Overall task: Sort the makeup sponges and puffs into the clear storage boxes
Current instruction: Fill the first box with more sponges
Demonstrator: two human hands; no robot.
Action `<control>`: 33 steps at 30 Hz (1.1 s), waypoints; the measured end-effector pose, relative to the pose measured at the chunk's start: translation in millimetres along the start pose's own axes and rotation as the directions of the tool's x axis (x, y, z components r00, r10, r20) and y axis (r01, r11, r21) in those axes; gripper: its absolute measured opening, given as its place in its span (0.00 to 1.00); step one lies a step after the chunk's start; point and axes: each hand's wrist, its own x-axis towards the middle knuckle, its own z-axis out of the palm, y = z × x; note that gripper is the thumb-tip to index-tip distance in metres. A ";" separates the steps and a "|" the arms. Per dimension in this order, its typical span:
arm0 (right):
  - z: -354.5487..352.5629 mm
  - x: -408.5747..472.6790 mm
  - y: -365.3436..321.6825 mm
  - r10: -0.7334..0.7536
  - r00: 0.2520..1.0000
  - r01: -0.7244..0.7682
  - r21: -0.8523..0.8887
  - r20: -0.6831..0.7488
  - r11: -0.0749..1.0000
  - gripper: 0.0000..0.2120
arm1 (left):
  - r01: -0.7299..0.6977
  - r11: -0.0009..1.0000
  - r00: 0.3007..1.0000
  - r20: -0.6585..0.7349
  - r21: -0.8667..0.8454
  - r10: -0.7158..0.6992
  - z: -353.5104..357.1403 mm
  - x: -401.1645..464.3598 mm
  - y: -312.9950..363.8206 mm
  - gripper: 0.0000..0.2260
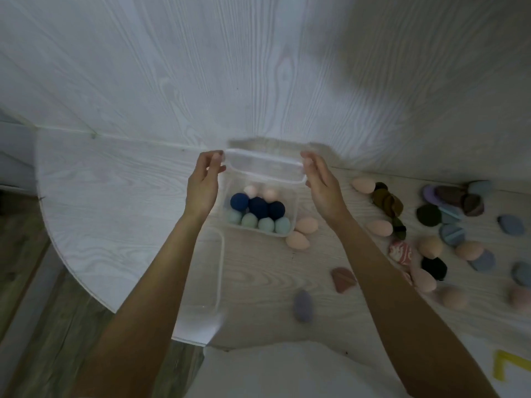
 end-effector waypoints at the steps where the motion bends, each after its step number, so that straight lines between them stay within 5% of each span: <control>1: 2.2 -8.8 6.9 -0.017 1.000 0.018 -0.029 0.003 0.999 0.17 | 0.010 1.000 1.000 -0.024 0.028 -0.009 -3.6 -8.0 -1.4 0.12; 4: 15.3 -34.0 30.2 -0.107 0.978 0.165 -0.350 0.181 0.922 0.19 | 0.057 0.971 0.998 -0.002 0.233 -0.058 -13.8 -28.1 -12.1 0.16; 7: 40.1 -48.8 56.2 -0.154 0.937 0.328 -0.638 0.314 0.697 0.26 | 0.006 0.905 0.991 0.118 0.426 -0.062 -17.0 -41.3 -28.7 0.17; 16: 60.4 -6.6 54.4 -0.105 0.961 0.276 -0.867 0.255 0.415 0.26 | -0.024 0.832 0.985 0.156 0.554 -0.075 -5.8 -37.3 -41.5 0.26; 25: 21.7 27.8 57.8 -0.068 0.979 0.201 -0.867 0.192 0.456 0.28 | -0.149 0.828 0.953 0.302 0.540 -0.026 26.6 -14.7 -29.7 0.31; 30: 5.8 -24.2 66.6 -0.252 0.965 0.233 -0.693 0.077 0.682 0.24 | -0.167 0.773 0.983 0.045 0.612 0.176 -12.5 -40.5 -39.2 0.28; 33: 8.1 -55.5 88.8 -0.085 0.991 0.133 -0.723 0.103 0.678 0.23 | -0.088 0.800 0.986 -0.063 0.593 0.155 -40.5 -74.4 -49.5 0.27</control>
